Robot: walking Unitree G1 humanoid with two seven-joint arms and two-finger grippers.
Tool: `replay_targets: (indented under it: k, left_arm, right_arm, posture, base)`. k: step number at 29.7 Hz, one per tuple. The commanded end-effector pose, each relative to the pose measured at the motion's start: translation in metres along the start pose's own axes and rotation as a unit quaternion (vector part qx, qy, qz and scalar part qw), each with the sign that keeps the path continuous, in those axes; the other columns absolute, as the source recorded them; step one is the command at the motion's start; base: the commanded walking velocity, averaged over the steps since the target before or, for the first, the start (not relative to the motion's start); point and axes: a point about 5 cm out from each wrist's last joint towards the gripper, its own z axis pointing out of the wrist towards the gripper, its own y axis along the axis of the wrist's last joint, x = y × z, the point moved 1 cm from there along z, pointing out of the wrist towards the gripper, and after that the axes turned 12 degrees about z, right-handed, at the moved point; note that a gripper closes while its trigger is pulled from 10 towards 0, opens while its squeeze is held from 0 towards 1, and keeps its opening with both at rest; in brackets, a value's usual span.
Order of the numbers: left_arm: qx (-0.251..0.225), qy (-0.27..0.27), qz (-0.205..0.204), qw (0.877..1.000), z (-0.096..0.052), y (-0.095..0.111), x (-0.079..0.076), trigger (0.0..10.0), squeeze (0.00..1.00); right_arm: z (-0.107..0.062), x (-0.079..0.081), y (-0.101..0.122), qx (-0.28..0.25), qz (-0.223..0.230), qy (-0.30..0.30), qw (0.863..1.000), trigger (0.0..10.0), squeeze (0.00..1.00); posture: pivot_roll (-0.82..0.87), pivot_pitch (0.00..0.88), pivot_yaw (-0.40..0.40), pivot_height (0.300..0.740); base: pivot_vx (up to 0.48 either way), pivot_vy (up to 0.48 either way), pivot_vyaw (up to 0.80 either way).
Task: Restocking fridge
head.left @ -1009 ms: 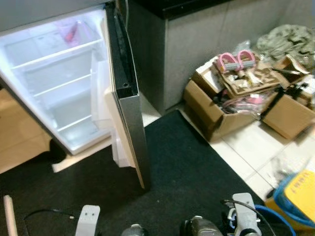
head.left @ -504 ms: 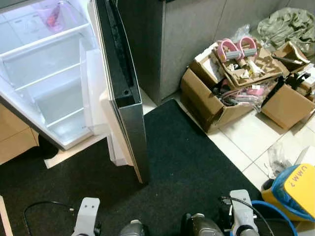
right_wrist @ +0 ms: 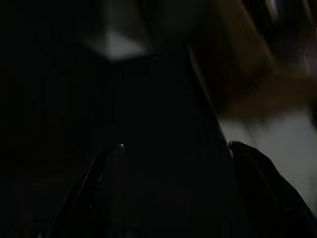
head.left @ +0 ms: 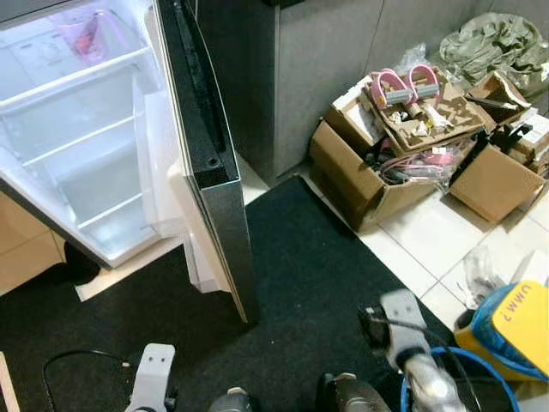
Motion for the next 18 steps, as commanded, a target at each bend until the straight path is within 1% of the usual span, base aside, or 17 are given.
replay_targets:
  k: [1,2,5,6,7,8,10,11,12,13,15,16,17,18]
  left_arm:
    - [0.017,-0.004,0.007,1.0,-0.003,-0.011,0.001,10.0,0.0]
    - [0.017,-0.004,0.007,1.0,-0.003,-0.011,0.001,10.0,0.0]
    - [0.015,-0.005,0.007,1.0,-0.003,-0.01,0.0,10.0,0.0]
    - [0.015,-0.005,0.007,1.0,-0.003,-0.01,0.0,10.0,0.0]
    - [0.015,-0.005,0.007,1.0,-0.003,-0.01,-0.001,10.0,0.0]
    - [0.015,-0.005,0.007,1.0,-0.003,-0.01,-0.001,10.0,0.0]
    - [0.015,-0.006,0.008,1.0,-0.003,-0.011,-0.001,10.0,0.0]
    - [0.015,-0.006,0.008,1.0,-0.003,-0.011,-0.001,10.0,0.0]
    - [0.015,-0.006,0.008,1.0,-0.003,-0.011,-0.001,10.0,0.0]
    - [0.015,-0.006,0.009,1.0,-0.003,-0.011,-0.001,10.0,0.0]
    - [0.015,-0.006,0.01,1.0,-0.004,-0.012,-0.001,10.0,0.0]
    - [0.015,-0.005,0.009,1.0,-0.004,-0.012,0.0,10.0,0.0]
    - [0.015,-0.005,0.009,1.0,-0.004,-0.012,0.0,10.0,0.0]
    - [0.014,-0.004,0.008,1.0,-0.004,-0.012,0.0,10.0,0.0]
  right_arm:
    - [0.008,0.012,0.02,-0.028,-0.026,0.045,0.998,10.0,0.0]
    - [0.008,0.012,0.02,-0.028,-0.026,0.045,0.998,10.0,0.0]
    - [0.025,0.029,0.06,-0.078,-0.043,0.086,0.992,10.0,0.0]
    - [0.031,0.034,0.074,-0.095,-0.05,0.091,0.99,10.0,0.0]
    - [0.034,0.038,0.084,-0.107,-0.056,0.094,0.988,10.0,0.0]
    - [0.034,0.038,0.084,-0.107,-0.056,0.094,0.988,10.0,0.0]
    - [0.044,0.044,0.103,-0.119,-0.056,0.092,0.987,10.0,0.0]
    - [0.047,0.046,0.107,-0.119,-0.058,0.091,0.987,10.0,0.0]
    - [0.047,0.046,0.107,-0.119,-0.058,0.091,0.987,10.0,0.0]
    - [0.053,0.051,0.115,-0.118,-0.058,0.089,0.987,10.0,0.0]
    - [0.062,0.055,0.125,-0.111,-0.068,0.074,0.989,10.0,0.0]
    - [0.067,0.059,0.136,-0.117,-0.069,0.068,0.988,10.0,0.0]
    - [0.067,0.059,0.136,-0.117,-0.069,0.068,0.988,10.0,0.0]
    - [0.071,0.061,0.146,-0.124,-0.073,0.06,0.988,10.0,0.0]
  posture:
    - [-0.08,0.198,-0.004,0.727]
    - [-0.08,0.198,-0.004,0.727]
    - [-0.08,0.201,-0.005,0.727]
    - [-0.07,0.203,-0.004,0.727]
    - [-0.07,0.203,-0.004,0.727]
    - [-0.07,0.203,-0.004,0.727]
    - [-0.07,0.208,-0.002,0.727]
    - [-0.07,0.209,-0.001,0.727]
    - [-0.07,0.209,-0.001,0.727]
    - [-0.07,0.213,0.0,0.727]
    - [-0.06,0.215,0.0,0.727]
    - [-0.05,0.22,-0.001,0.727]
    - [-0.05,0.22,-0.001,0.727]
    - [-0.05,0.221,-0.002,0.727]
  base:
    - [0.0,0.0,0.0]
    - [0.0,0.0,0.0]
    - [0.0,0.0,0.0]
    - [0.0,0.0,0.0]
    - [0.0,0.0,0.0]
    - [0.0,0.0,0.0]
    - [0.0,0.0,0.0]
    - [0.0,0.0,0.0]
    - [0.0,0.0,0.0]
    - [0.0,0.0,0.0]
    - [0.0,0.0,0.0]
    - [0.0,0.0,0.0]
    - [0.0,0.0,0.0]
    - [0.0,0.0,0.0]
